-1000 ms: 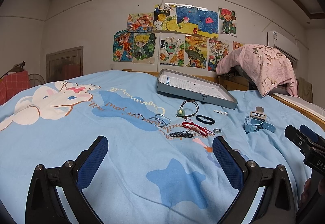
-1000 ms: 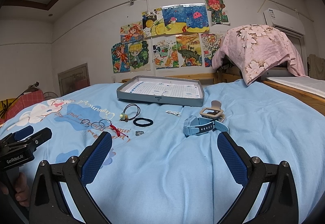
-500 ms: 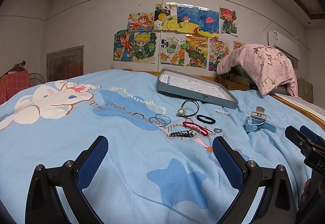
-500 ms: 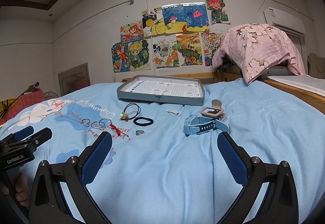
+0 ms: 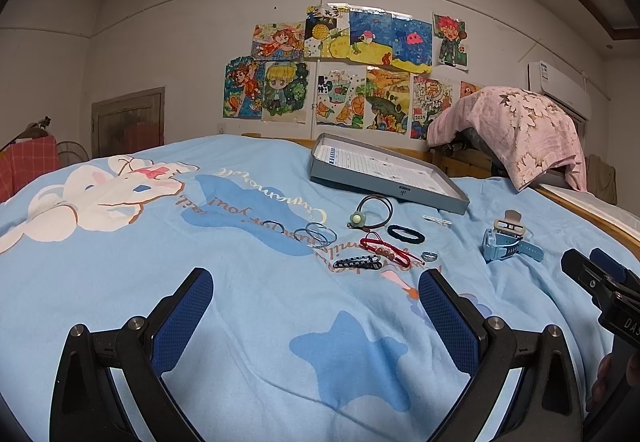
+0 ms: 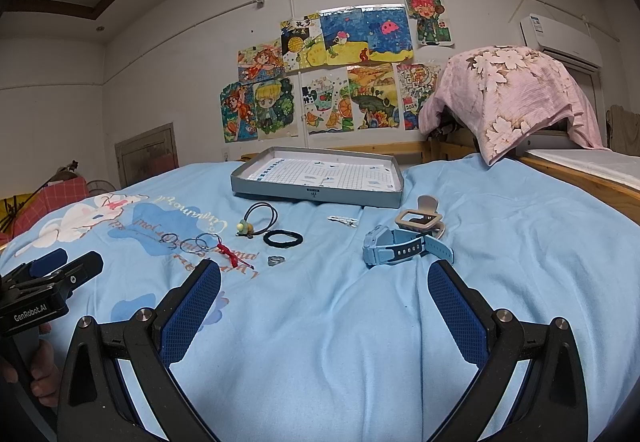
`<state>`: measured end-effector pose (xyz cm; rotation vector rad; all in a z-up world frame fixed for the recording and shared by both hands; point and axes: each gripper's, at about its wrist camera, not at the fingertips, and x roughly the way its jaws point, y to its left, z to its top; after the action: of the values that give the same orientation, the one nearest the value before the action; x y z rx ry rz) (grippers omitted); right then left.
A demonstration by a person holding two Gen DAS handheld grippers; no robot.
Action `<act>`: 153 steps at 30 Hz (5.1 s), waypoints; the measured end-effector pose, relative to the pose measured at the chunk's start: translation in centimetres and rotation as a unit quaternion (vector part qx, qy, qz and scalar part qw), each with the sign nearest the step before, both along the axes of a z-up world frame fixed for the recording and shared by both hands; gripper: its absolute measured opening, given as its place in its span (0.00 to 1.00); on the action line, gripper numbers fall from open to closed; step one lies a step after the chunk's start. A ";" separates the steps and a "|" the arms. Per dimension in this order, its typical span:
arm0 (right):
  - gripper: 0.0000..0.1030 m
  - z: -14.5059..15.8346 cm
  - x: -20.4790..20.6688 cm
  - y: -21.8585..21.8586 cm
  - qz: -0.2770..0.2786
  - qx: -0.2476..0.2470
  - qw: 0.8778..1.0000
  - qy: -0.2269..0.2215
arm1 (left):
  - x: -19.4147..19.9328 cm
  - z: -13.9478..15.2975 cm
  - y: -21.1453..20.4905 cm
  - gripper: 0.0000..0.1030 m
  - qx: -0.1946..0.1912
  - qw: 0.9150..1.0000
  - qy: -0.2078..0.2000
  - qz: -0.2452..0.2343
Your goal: Organize jewelry
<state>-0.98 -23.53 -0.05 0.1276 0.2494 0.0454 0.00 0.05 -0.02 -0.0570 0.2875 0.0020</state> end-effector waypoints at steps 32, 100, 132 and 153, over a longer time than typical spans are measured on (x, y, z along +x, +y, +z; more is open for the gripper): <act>0.99 0.0 0.0 0.0 0.000 0.001 1.000 0.000 | 0.1 0.0 0.0 1.00 0.000 1.000 0.004 0.004; 0.47 -4.9 17.9 4.2 0.190 -0.007 0.969 0.157 | 17.1 -5.3 -1.5 0.55 -0.019 0.975 0.167 -0.142; 0.18 -5.1 18.0 5.2 0.210 -0.021 0.963 0.170 | 14.5 -4.2 -1.1 0.16 -0.030 0.981 0.141 -0.133; 0.18 2.4 26.0 1.9 0.144 0.051 0.985 0.080 | 27.5 4.8 -3.0 0.16 -0.011 0.988 0.077 -0.134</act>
<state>25.07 -21.62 2.37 0.1969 0.4253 0.3367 27.51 -2.91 4.76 -0.0394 0.4485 -0.2656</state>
